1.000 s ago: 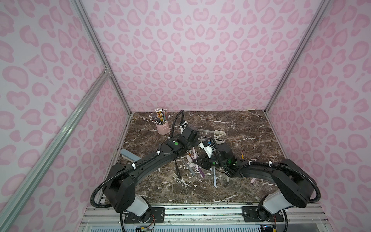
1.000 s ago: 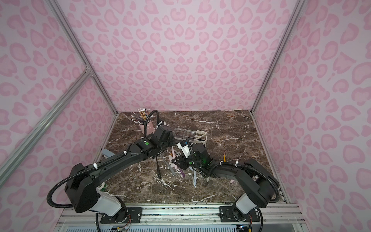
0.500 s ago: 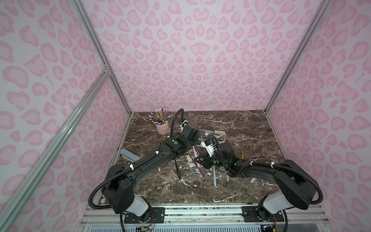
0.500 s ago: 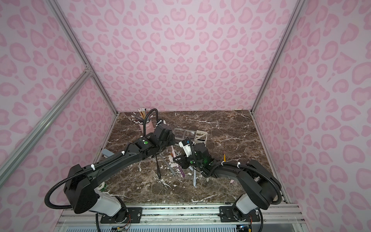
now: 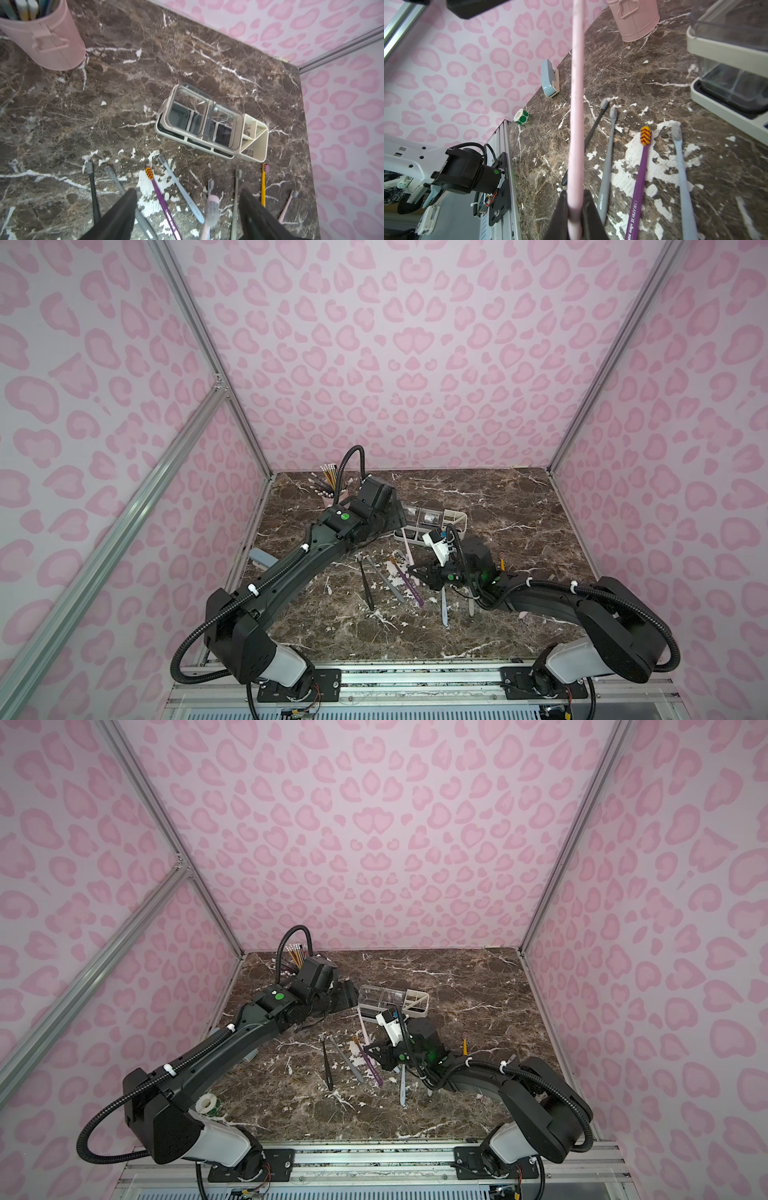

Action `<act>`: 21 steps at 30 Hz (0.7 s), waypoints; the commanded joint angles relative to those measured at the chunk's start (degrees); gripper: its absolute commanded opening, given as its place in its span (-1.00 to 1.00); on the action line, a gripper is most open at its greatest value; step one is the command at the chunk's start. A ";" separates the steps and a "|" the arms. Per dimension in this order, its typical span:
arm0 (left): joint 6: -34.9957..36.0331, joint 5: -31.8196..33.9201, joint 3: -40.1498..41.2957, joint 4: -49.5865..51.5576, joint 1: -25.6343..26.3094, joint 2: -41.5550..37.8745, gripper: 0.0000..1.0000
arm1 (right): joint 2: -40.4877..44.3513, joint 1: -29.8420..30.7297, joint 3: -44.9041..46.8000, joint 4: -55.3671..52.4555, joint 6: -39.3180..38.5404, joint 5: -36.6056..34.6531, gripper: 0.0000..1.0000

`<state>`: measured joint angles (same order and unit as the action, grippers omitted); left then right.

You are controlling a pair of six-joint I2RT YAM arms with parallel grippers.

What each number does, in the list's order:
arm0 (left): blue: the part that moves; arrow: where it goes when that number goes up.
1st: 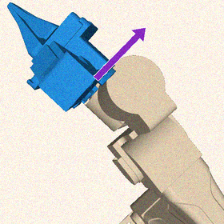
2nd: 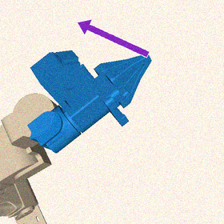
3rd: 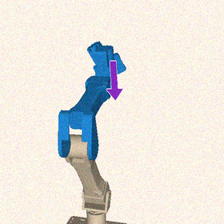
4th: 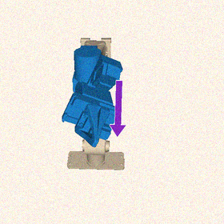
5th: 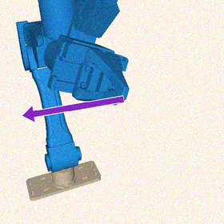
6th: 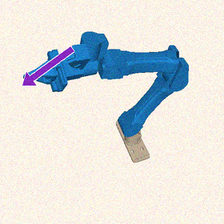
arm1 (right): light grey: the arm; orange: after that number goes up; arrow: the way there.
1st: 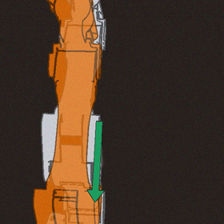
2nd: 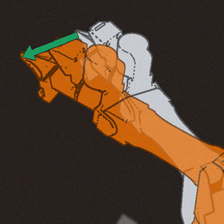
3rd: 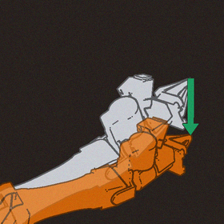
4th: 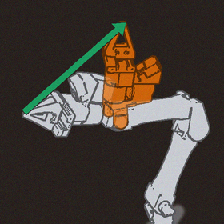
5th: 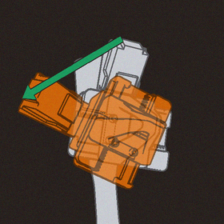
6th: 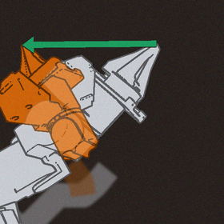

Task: Place the toothbrush into the toothbrush holder
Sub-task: Pick up the toothbrush from the center of the board.

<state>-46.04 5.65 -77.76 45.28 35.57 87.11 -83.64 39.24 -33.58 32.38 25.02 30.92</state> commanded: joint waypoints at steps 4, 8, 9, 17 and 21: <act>-0.76 -10.34 -0.98 -0.08 -0.66 0.95 0.51 | 0.66 0.23 0.25 0.49 -1.99 0.02 -1.00; -1.12 -12.37 -1.66 0.04 -0.93 1.28 0.45 | 0.58 0.38 0.15 -0.10 -2.51 0.26 -1.00; -1.07 -12.80 -1.77 0.15 -1.07 1.35 0.42 | 0.58 0.44 0.14 -0.20 -2.58 0.08 -1.00; 0.75 -13.39 -2.17 1.72 -1.82 3.33 0.10 | 1.02 0.79 -0.26 -1.62 -3.44 -0.53 -1.00; 0.83 -12.46 -2.52 2.26 -2.08 3.87 0.00 | 1.40 0.75 -0.26 -2.00 -3.72 -0.39 -1.00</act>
<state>-45.91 -7.18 -79.55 47.48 33.71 90.80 -82.70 39.97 -33.28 29.67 22.41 30.72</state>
